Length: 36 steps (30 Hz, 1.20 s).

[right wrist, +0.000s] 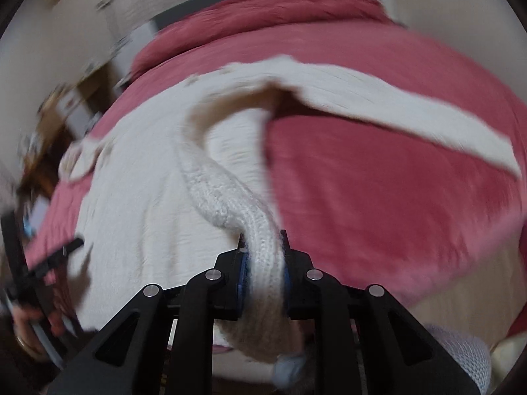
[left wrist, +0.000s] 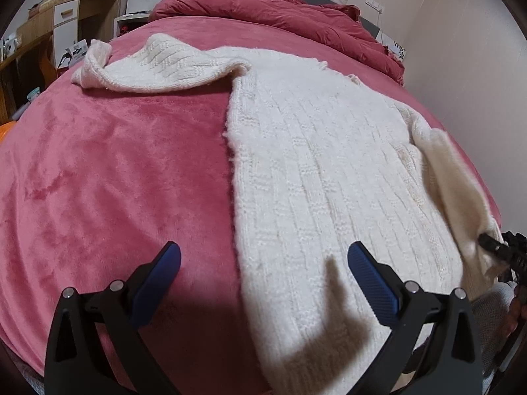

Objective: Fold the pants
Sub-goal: 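Grasp the sweater sleeve with the right gripper and lay it across the body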

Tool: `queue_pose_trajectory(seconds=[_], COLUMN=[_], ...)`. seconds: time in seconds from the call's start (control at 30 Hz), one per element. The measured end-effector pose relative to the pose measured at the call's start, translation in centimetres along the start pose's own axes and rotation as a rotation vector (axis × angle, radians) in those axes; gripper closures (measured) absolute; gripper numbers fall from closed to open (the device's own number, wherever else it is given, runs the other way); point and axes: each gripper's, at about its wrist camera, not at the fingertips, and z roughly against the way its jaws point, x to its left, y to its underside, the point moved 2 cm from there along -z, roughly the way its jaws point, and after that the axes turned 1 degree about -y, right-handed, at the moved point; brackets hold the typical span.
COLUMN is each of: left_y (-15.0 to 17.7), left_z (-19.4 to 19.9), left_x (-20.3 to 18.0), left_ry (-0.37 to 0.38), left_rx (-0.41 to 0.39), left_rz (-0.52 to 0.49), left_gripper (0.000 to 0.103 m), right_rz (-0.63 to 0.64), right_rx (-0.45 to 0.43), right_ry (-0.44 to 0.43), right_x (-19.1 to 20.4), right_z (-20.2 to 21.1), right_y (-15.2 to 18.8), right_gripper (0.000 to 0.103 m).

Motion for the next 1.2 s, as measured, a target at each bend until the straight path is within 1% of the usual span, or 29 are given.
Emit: queue_pose_trajectory(seconds=[0.03, 0.1, 0.17, 0.2, 0.23, 0.27, 0.3, 0.33, 0.37, 0.4, 0.43, 0.47, 0.53, 0.57, 0.6, 0.63, 0.73, 0.77, 0.8, 0.83, 0.87, 0.9, 0.93, 0.97, 1.0, 1.03, 1.07, 1.13, 1.2], left_y=[0.1, 0.3, 0.6, 0.7, 0.8, 0.9, 1.0, 1.1, 1.2, 1.3, 1.4, 1.4, 1.5, 1.4, 1.4, 1.3, 1.2, 1.1, 1.1, 1.0, 0.9, 0.9, 0.8, 0.7, 0.6, 0.5, 0.4, 0.1, 0.1], left_z=[0.0, 0.1, -0.1, -0.1, -0.2, -0.2, -0.2, -0.1, -0.1, 0.0, 0.1, 0.1, 0.2, 0.3, 0.3, 0.4, 0.4, 0.5, 0.5, 0.5, 0.5, 0.5, 0.6, 0.7, 0.8, 1.0, 1.0, 0.7, 0.3], left_x=[0.0, 0.1, 0.2, 0.1, -0.2, -0.5, -0.6, -0.7, -0.8, -0.9, -0.9, -1.0, -1.0, -1.0, -0.9, -0.7, -0.1, 0.1, 0.3, 0.5, 0.7, 0.9, 1.1, 1.3, 1.3, 1.4, 1.4, 1.3, 1.5], left_ry=[-0.004, -0.018, -0.022, -0.027, -0.033, -0.038, -0.043, -0.036, -0.026, -0.022, -0.026, -0.036, -0.045, -0.048, -0.060, -0.072, -0.052, -0.043, -0.038, -0.026, -0.011, 0.000, 0.031, 0.065, 0.091, 0.097, 0.096, 0.088, 0.085], left_rx=[-0.001, -0.006, 0.000, 0.003, 0.003, 0.006, 0.004, 0.002, 0.000, -0.002, -0.004, -0.006, -0.008, -0.012, -0.017, -0.022, -0.028, -0.031, -0.034, -0.037, -0.041, -0.047, -0.058, -0.067, -0.079, -0.097, -0.108, -0.102, -0.095], left_rz=[0.001, 0.011, 0.020, 0.014, -0.004, -0.028, -0.038, -0.041, -0.041, -0.046, -0.051, -0.060, -0.065, -0.064, -0.064, -0.064, -0.036, -0.023, -0.013, 0.003, 0.020, 0.034, 0.059, 0.080, 0.098, 0.111, 0.109, 0.098, 0.100], left_gripper=[0.002, 0.002, 0.002, 0.002, 0.003, 0.003, 0.003, 0.003, 0.003, 0.007, 0.013, 0.016, 0.025, 0.030, 0.043, 0.052, 0.061, 0.062, 0.064, 0.064, 0.064, 0.061, 0.050, 0.043, 0.029, 0.024, 0.023, 0.022, 0.019], right_rz=[-0.070, -0.132, -0.227, -0.271, -0.329, -0.369, -0.383, -0.376, -0.361, -0.339, -0.345, -0.377, -0.482, -0.528, -0.549, -0.590, -0.684, -0.740, -0.782, -0.815, -0.816, -0.807, -0.798, -0.787, -0.776, -0.756, -0.720, -0.605, -0.521], right_rx=[0.002, 0.019, 0.056, 0.072, 0.072, 0.039, -0.006, -0.086, -0.116, -0.148, -0.168, -0.173, -0.144, -0.128, -0.118, -0.098, -0.087, -0.095, -0.098, -0.113, -0.131, -0.154, -0.165, -0.177, -0.193, -0.221, -0.259, -0.352, -0.442], right_ry=[0.023, 0.061, 0.036, 0.025, 0.039, 0.058, 0.059, 0.051, 0.040, 0.004, -0.061, -0.105, -0.190, -0.204, -0.214, -0.230, -0.205, -0.207, -0.207, -0.205, -0.194, -0.172, -0.165, -0.159, -0.154, -0.151, -0.136, -0.034, 0.017], right_x=[-1.8, -3.9, -5.9, -6.6, -7.6, -8.3, -8.5, -8.6, -8.2, -8.1, -8.2, -8.7, -10.3, -11.0, -11.2, -11.8, -12.8, -13.4, -13.5, -14.3, -14.7, -15.0, -15.4, -15.7, -15.9, -16.0, -16.1, -16.0, -15.9], right_z=[0.1, -0.5, -1.1, -1.4, -1.4, -0.7, -0.2, 0.9, 1.5, 1.7, 1.7, 1.4, -0.5, -1.6, -2.5, -4.1, -7.0, -7.8, -8.5, -9.1, -9.3, -9.7, -10.0, -10.0, -10.0, -9.7, -9.1, -7.1, -5.6], right_y=[-0.2, -0.3, 0.1, 0.3, 0.5, 0.4, 0.3, -0.4, -0.7, -1.7, -2.7, -3.6, -5.7, -6.5, -7.1, -7.8, -9.3, -9.4, -9.7, -10.0, -10.5, -11.0, -11.3, -11.9, -12.4, -13.4, -14.8, -17.0, -19.5], right_gripper=[0.087, 0.087, 0.087, 0.085, 0.070, 0.055, 0.050, 0.038, 0.028, 0.028, 0.028, 0.028, 0.028, 0.028, 0.028, 0.030, 0.034, 0.042, 0.044, 0.052, 0.065, 0.070, 0.079, 0.088, 0.089, 0.091, 0.092, 0.092, 0.092])
